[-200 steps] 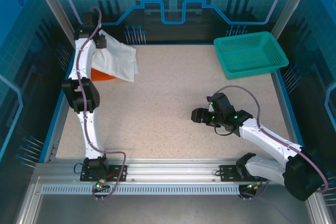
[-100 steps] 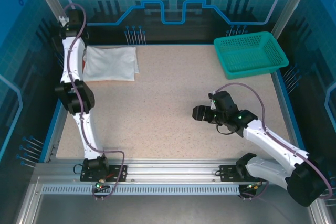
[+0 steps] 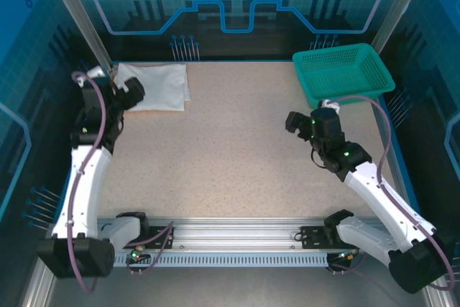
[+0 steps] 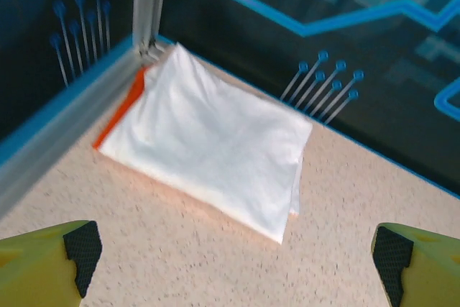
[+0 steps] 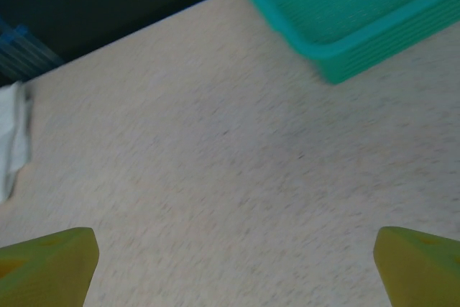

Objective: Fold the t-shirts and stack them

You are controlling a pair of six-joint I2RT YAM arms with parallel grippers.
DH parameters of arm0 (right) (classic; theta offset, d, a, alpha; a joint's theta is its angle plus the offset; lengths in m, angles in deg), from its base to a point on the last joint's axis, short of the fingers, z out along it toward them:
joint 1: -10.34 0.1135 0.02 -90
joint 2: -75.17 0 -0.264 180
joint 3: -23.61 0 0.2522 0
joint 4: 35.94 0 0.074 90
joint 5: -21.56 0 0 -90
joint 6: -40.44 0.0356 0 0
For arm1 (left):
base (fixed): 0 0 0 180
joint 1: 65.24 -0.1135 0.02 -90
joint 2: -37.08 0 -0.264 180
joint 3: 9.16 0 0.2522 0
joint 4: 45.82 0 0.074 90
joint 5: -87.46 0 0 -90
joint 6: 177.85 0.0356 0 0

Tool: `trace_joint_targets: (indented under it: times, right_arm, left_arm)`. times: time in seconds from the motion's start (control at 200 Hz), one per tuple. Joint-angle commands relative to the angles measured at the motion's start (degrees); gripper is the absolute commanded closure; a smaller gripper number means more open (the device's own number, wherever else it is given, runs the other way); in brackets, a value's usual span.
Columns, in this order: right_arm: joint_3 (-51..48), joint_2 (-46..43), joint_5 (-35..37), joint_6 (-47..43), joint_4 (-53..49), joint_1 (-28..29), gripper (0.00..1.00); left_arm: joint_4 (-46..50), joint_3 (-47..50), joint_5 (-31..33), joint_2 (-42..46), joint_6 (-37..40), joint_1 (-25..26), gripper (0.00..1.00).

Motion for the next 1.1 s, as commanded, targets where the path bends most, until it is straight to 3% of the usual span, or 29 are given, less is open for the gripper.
trace_joint_targets:
  times: [0.0, 0.085, 0.22, 0.435, 0.655, 0.81, 0.99, 1.096]
  right_arm:
    - [0.2, 0.3, 3.2, -2.2, 2.5, -4.5, 0.00]
    - [-2.4, 0.1, 5.9, -8.6, 9.4, -6.0, 0.00]
    - [-8.7, 1.0, -3.3, -22.2, 23.0, -10.7, 0.00]
    - [-19.7, 5.3, -4.2, -35.8, 38.1, -11.3, 0.00]
    - [-23.9, 11.3, -5.5, -35.0, 42.8, -13.9, 0.00]
    - [-24.6, 14.8, -10.8, -36.0, 47.4, -16.1, 0.00]
    - [-22.3, 20.7, -11.8, -36.4, 52.8, -17.7, 0.00]
    - [-22.9, 23.6, -13.0, -36.7, 59.8, -18.2, 0.00]
  left_arm:
    - [-10.6, 9.2, -5.3, 4.0, -1.5, -0.7, 0.01]
    - [-12.0, 13.9, -6.8, 6.6, -0.4, -2.6, 0.01]
    - [-21.2, 21.9, -7.9, 7.1, 1.9, -4.7, 0.01]
    - [-38.3, 32.5, -4.2, -2.5, 2.7, -4.7, 0.01]
    - [-53.1, 38.4, -6.0, -11.5, 8.2, -4.5, 0.01]
    - [-60.8, 38.6, -8.4, -17.6, 10.5, -4.4, 0.01]
    - [-63.4, 36.6, -9.7, -22.0, 10.9, -2.4, 0.01]
    - [-65.4, 36.0, -9.2, -24.2, 15.9, 1.9, 0.01]
